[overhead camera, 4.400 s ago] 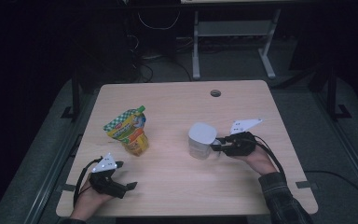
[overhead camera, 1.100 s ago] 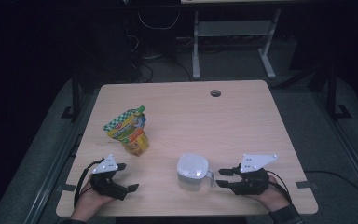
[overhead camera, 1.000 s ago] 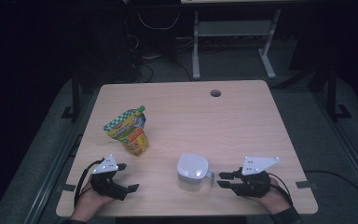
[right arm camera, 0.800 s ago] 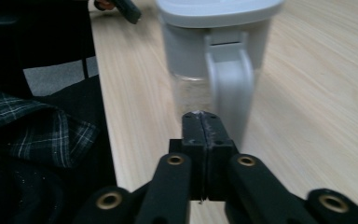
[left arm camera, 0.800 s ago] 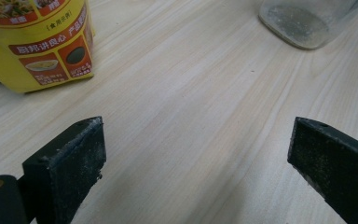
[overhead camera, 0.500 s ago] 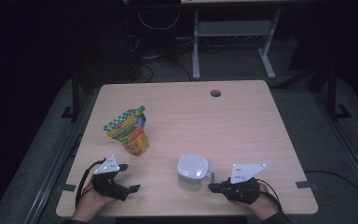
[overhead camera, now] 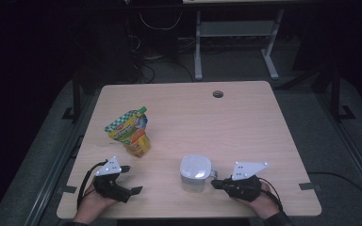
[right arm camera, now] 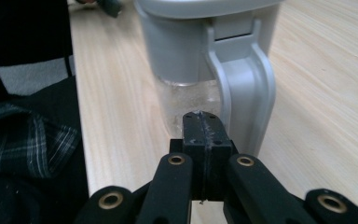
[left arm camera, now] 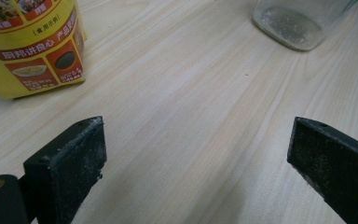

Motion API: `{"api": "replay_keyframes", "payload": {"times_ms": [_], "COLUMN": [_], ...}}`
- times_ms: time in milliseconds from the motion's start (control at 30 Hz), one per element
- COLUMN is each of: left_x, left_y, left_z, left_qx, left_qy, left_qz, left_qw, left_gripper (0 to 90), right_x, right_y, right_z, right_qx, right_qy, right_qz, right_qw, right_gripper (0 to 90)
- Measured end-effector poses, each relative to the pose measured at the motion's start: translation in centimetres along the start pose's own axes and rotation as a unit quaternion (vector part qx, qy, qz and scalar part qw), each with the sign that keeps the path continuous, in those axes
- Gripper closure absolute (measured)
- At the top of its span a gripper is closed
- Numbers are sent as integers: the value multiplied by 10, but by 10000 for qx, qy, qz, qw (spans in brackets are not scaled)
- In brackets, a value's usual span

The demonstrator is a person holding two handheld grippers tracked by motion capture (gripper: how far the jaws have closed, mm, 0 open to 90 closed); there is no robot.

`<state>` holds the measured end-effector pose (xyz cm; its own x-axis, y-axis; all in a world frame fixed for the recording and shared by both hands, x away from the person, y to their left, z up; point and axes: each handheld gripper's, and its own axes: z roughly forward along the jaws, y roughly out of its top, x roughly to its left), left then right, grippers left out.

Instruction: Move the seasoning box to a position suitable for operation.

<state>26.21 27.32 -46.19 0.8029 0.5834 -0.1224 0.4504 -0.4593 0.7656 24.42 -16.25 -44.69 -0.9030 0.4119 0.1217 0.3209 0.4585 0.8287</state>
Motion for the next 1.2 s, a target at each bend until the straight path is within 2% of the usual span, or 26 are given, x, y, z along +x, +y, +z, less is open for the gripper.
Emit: {"api": "replay_keyframes", "payload": {"times_ms": [167,767,967,1200], "left_x": [0,-2,-2,-3], "left_y": [0,0,0,1], "left_z": [0,1,0,-1], "left_qx": [-32,-28,-30,-23], "left_qy": [-15,-61,-45,-49], "left_qz": [-24,-16,-26,-20], "left_qw": [10000,10000,10000,10000], "left_gripper": [40,40,40,40], "right_x": [-7,-29,-31,-30], "right_y": [1,2,-2,-7], "right_z": [-1,-1,-11,-18], "right_qx": [-82,-98,-177,-132], "right_qy": [-159,-533,-567,-653], "right_qz": [66,176,260,245], "right_qw": [9998,9984,9979,9975], "right_gripper": [898,899,899,898]}}
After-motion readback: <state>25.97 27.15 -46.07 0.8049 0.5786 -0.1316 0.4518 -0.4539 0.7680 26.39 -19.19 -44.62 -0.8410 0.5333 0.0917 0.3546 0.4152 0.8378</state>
